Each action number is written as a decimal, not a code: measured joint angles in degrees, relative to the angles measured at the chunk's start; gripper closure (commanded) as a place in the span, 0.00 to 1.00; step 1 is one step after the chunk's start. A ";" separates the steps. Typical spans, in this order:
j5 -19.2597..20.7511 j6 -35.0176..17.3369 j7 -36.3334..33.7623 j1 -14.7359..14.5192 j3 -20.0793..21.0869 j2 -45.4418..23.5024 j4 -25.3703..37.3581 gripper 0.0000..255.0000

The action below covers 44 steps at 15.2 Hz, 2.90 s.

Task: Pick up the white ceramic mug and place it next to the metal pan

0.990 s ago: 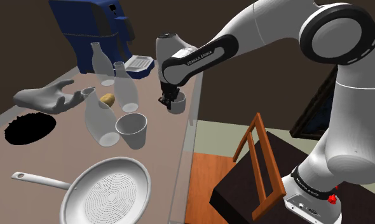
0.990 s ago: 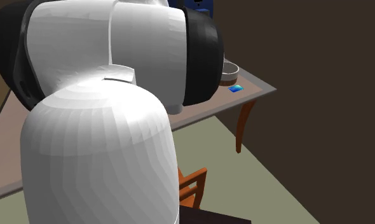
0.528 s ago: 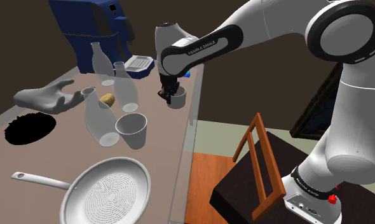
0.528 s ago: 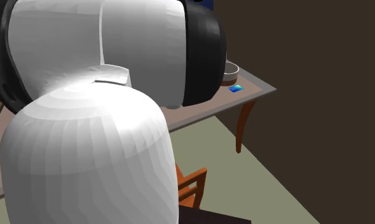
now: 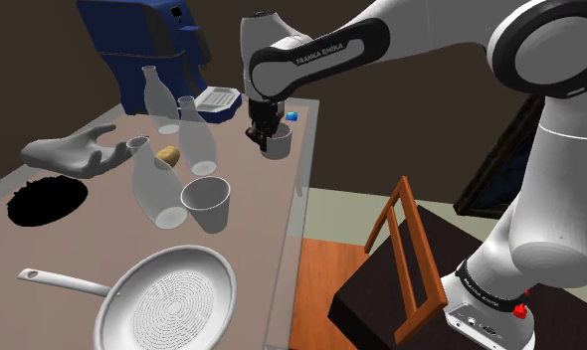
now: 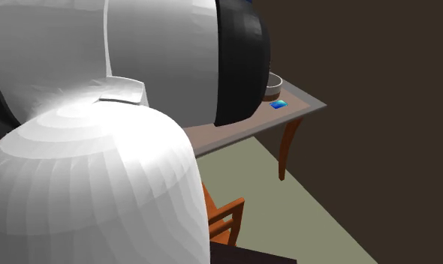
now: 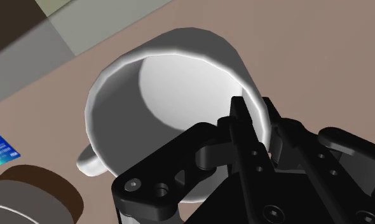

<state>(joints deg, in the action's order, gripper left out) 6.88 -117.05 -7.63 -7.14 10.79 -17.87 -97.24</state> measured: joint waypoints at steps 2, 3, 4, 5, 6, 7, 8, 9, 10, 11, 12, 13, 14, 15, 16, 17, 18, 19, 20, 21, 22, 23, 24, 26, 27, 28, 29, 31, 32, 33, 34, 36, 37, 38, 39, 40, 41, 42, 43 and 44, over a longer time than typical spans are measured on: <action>-0.16 1.37 0.17 0.03 0.04 0.49 0.89 1.00; -0.21 2.04 0.18 -0.01 0.08 0.66 1.39 1.00; -0.27 2.78 0.24 -0.02 0.11 0.78 2.01 1.00; -0.32 3.41 0.29 -0.03 0.12 0.89 2.54 1.00; -0.33 4.27 0.31 -0.08 0.15 0.83 3.46 1.00; -0.39 4.96 0.39 -0.08 0.17 0.98 4.00 1.00; -0.44 5.75 0.35 -0.15 0.22 1.19 4.57 1.00; -0.53 6.52 0.47 -0.12 0.24 1.46 5.08 1.00; -0.58 7.22 0.56 -0.10 0.24 1.63 5.63 1.00; -0.64 7.82 0.69 -0.05 0.23 1.77 6.10 1.00; -0.69 8.42 0.80 -0.02 0.22 1.87 6.61 1.00; -0.75 8.40 0.34 -0.26 0.41 2.62 5.81 1.00; -0.86 8.52 -0.29 -0.63 0.69 3.54 4.97 1.00; -1.01 7.87 -1.01 -0.98 1.01 4.92 2.92 1.00; -1.23 7.12 -1.88 -1.40 1.40 6.57 0.50 1.00; -1.28 6.90 -2.80 -1.92 1.78 7.30 -0.50 1.00; -1.55 6.93 -3.62 -2.35 2.20 8.82 -2.04 1.00; -1.83 6.29 -4.46 -2.76 2.60 10.55 -4.38 1.00; -2.14 5.90 -5.23 -3.15 3.00 12.18 -6.42 1.00; -2.33 5.39 -6.29 -3.72 3.52 13.34 -8.11 1.00; -2.51 5.24 -7.53 -4.39 4.13 14.37 -9.35 1.00; -2.70 5.33 -8.62 -4.99 4.69 15.28 -10.19 1.00; -3.02 4.82 -9.70 -5.55 5.24 16.62 -12.04 1.00; -3.56 4.74 -11.37 -6.48 6.17 18.61 -14.14 1.00; -3.89 4.83 -12.22 -6.95 6.65 19.66 -15.11 1.00; -4.19 4.82 -13.34 -7.57 7.28 20.61 -16.07 1.00; -4.50 4.68 -14.35 -8.12 7.86 21.53 -17.13 1.00; -5.07 4.81 -16.52 -9.29 9.11 23.08 -18.61 1.00; -5.43 4.25 -17.71 -9.94 9.81 23.93 -20.00 1.00; -5.63 4.52 -18.83 -10.50 10.47 24.29 -20.12 1.00; -5.73 4.16 -19.46 -10.81 10.84 24.51 -20.70 1.00; -5.77 3.00 -20.05 -11.05 11.14 24.61 -21.98 1.00; -5.69 2.28 -20.18 -11.07 11.19 24.42 -22.53 1.00; -5.59 1.47 -20.27 -11.06 11.21 24.20 -23.15 1.00; -5.49 0.74 -20.41 -11.07 11.26 23.95 -23.66 1.00; -5.41 0.07 -20.53 -11.09 11.31 23.78 -24.18 1.00; -5.39 -0.71 -20.58 -11.10 11.32 23.76 -24.94 1.00; -5.23 -1.63 -20.72 -11.09 11.36 23.39 -25.52 1.00; -5.12 -2.34 -20.76 -11.06 11.35 23.17 -26.03 1.00; -4.92 -3.14 -21.04 -11.10 11.46 22.75 -26.45 1.00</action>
<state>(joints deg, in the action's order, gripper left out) 1.95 -120.19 -28.67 -18.24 22.25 4.88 -123.69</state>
